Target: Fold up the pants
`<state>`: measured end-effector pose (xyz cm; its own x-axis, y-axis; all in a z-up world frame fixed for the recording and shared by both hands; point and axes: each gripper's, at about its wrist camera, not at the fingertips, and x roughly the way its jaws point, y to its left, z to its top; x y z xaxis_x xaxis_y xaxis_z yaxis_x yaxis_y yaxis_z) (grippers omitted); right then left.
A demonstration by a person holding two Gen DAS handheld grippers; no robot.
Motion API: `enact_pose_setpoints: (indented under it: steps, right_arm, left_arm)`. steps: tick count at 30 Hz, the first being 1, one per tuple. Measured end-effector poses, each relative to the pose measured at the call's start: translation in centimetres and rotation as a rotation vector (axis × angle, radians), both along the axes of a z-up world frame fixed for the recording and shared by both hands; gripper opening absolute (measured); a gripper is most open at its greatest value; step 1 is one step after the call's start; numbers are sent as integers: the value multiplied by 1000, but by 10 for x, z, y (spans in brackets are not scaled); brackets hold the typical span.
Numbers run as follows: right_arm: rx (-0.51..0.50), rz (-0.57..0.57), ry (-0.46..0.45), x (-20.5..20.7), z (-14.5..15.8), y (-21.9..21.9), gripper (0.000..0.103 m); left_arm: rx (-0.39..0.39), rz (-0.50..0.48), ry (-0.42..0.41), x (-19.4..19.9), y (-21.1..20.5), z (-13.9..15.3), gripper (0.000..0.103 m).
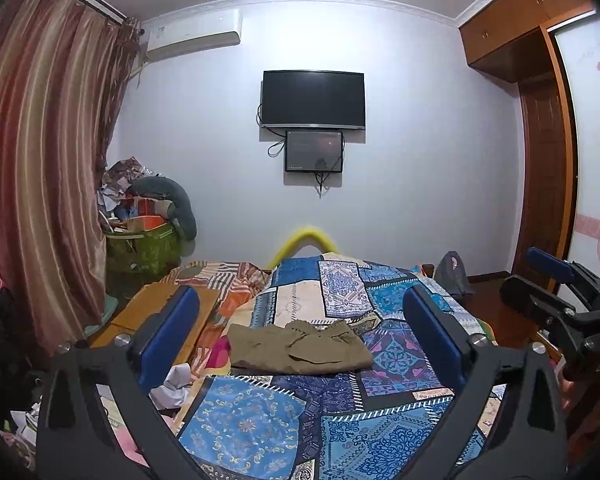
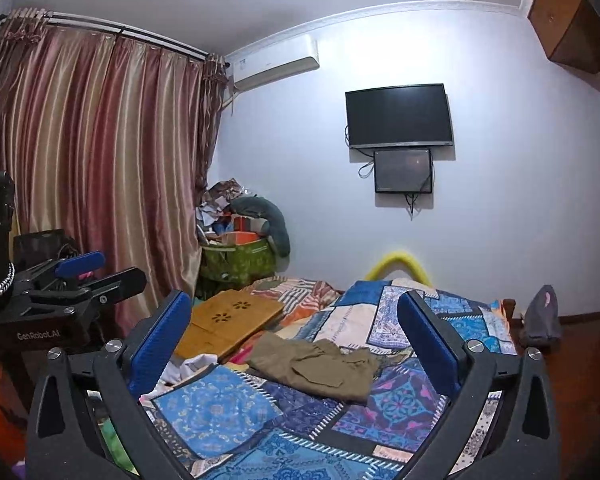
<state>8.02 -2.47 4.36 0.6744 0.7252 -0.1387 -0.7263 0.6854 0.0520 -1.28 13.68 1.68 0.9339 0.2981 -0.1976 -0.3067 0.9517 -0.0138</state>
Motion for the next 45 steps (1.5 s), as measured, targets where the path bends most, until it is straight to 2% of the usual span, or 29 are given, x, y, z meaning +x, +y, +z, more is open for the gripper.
enact_pose_setpoints:
  steps: [45]
  right_arm:
    - [-1,4,32,-1,0,-5,103]
  left_arm:
    - [-10,-16,22,8,-2,-13,103]
